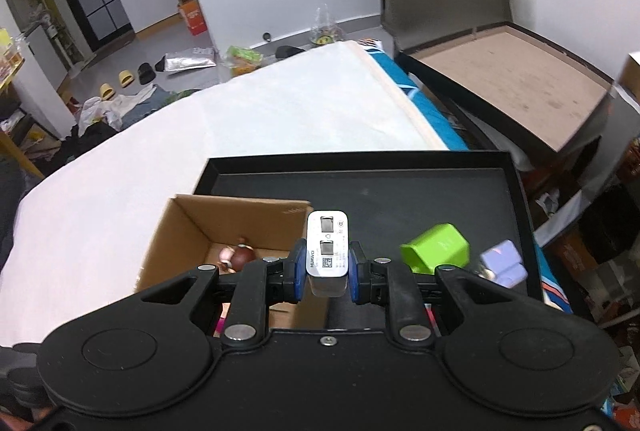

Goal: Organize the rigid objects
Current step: 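Lift the white charger with the right gripper and carry it over the box, then lower the white charger into the box and open the right gripper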

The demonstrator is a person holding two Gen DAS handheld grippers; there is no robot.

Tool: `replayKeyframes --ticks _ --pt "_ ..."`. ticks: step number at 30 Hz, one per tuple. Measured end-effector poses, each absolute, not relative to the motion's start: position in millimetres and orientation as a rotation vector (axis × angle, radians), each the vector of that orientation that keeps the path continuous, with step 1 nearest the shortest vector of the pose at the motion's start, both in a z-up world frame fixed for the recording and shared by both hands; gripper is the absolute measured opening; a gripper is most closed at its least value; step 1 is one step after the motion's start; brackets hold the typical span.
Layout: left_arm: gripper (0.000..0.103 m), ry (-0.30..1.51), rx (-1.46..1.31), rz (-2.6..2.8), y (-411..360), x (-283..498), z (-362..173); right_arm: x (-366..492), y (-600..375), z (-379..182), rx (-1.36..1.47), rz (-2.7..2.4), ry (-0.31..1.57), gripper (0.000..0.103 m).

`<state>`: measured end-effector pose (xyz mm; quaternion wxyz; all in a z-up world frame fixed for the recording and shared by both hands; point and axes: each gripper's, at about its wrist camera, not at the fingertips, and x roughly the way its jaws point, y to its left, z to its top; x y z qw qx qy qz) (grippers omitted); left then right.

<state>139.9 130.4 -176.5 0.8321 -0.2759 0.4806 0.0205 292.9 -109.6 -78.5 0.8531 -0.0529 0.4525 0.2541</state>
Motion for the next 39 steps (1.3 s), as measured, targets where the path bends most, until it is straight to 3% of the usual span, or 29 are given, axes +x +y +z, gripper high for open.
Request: replayKeyframes --ticks 33,36,39 --pt "0.023 1.007 -0.614 0.02 137.7 138.5 -180.8 274.1 -22.0 -106.0 -0.338 0.503 0.952 0.021" --pt "0.024 1.008 -0.609 0.021 136.5 138.6 -180.4 272.6 -20.3 -105.0 -0.366 0.48 0.941 0.04" --pt "0.024 1.002 -0.614 0.019 137.0 137.6 -179.4 270.5 -26.4 -97.8 -0.345 0.501 0.931 0.043"
